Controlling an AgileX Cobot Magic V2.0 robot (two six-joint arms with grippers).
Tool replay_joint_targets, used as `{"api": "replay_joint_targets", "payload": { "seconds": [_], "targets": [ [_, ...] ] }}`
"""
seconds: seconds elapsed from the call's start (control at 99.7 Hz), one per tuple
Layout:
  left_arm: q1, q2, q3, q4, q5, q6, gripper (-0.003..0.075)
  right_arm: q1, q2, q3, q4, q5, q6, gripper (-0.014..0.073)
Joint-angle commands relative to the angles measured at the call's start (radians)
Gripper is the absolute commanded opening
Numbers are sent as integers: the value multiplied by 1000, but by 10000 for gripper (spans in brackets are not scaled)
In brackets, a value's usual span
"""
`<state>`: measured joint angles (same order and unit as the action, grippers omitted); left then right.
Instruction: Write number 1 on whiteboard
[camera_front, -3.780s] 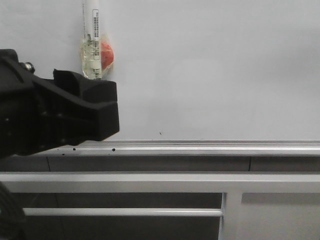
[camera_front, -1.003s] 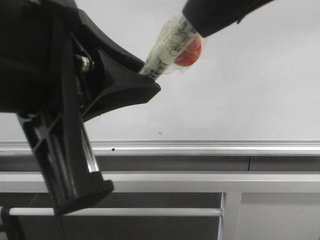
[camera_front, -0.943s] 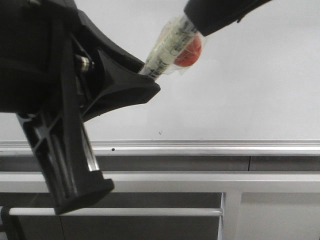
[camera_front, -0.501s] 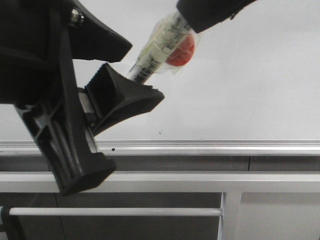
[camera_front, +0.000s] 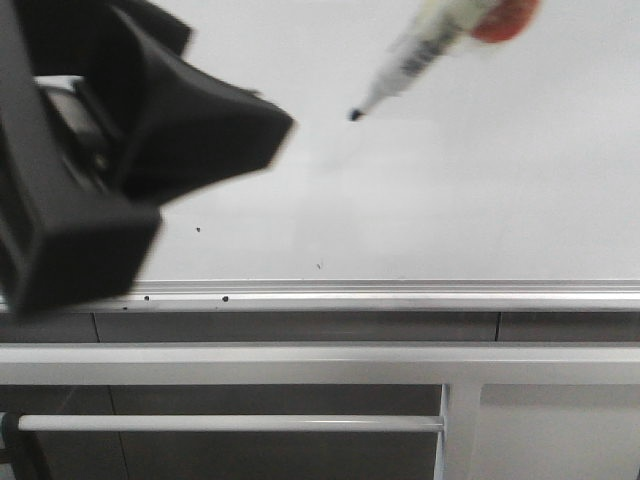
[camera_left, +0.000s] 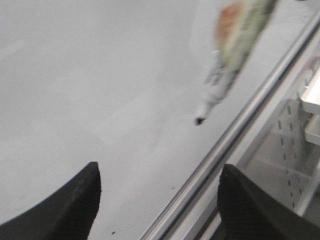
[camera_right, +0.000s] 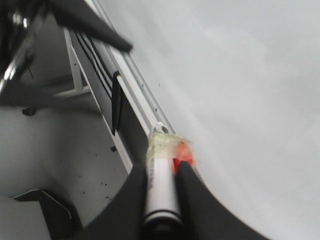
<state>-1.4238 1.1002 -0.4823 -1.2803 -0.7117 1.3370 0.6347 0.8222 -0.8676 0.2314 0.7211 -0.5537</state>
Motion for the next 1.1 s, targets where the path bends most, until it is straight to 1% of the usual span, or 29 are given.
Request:
{"api": "replay_joint_targets", "payload": {
  "seconds": [0.0, 0.06, 0.13, 0.201, 0.231, 0.241, 0.251, 0.271, 0.321, 0.331, 0.421, 0.541, 0.551, 0.652, 0.732, 0.902, 1.093],
  "targets": [
    [-20, -39, -22, -85, -176, 9, 460, -26, -46, -35, 2, 12, 9, -64],
    [-20, -57, -22, -144, -234, 45, 447, -34, -69, -35, 2, 42, 21, -64],
    [-20, -80, -22, -194, -289, 77, 381, -36, -96, -33, 0, 44, 50, -64],
    [-20, -105, -22, -207, -312, 82, 258, -36, -128, -33, 0, 32, 50, -63],
    [-20, -116, -22, -207, -312, 82, 183, -36, -143, -33, 0, 22, 50, -63],
    [-20, -116, -22, -207, -312, 82, 183, -36, -146, -33, 0, 16, 50, -63],
    [-20, -124, -22, -207, -312, 82, 136, -36, -152, -33, 0, 9, 50, -63],
    [-20, -128, -22, -207, -312, 82, 104, -36, -158, -33, -2, 3, 50, -63],
    [-20, -141, -22, -207, -312, 82, -15, -38, -179, -28, -13, -26, 50, -63],
    [-20, -143, -22, -207, -312, 82, -23, -37, -184, -26, -15, -31, 50, -63],
    [-20, -150, -22, -223, -312, 82, -20, -37, -215, 19, -29, -108, 70, -63],
    [-20, -150, -22, -254, -312, 82, -20, -37, -258, 152, -31, -256, 169, -63],
    [-20, -150, -22, -256, -312, 82, -20, -37, -264, 168, -31, -286, 177, -63],
    [-20, -150, -22, -262, -312, 82, -20, -37, -312, 277, -31, -430, 217, -63],
    [-20, -150, -22, -262, -312, 82, -20, -37, -352, 339, -24, -503, 226, -62],
    [-20, -150, -22, -262, -312, 82, -20, -37, -428, 410, -20, -529, 226, -60],
    [-20, -150, -22, -262, -314, 82, -20, -37, -437, 414, -20, -473, 226, -64]
  ]
}}
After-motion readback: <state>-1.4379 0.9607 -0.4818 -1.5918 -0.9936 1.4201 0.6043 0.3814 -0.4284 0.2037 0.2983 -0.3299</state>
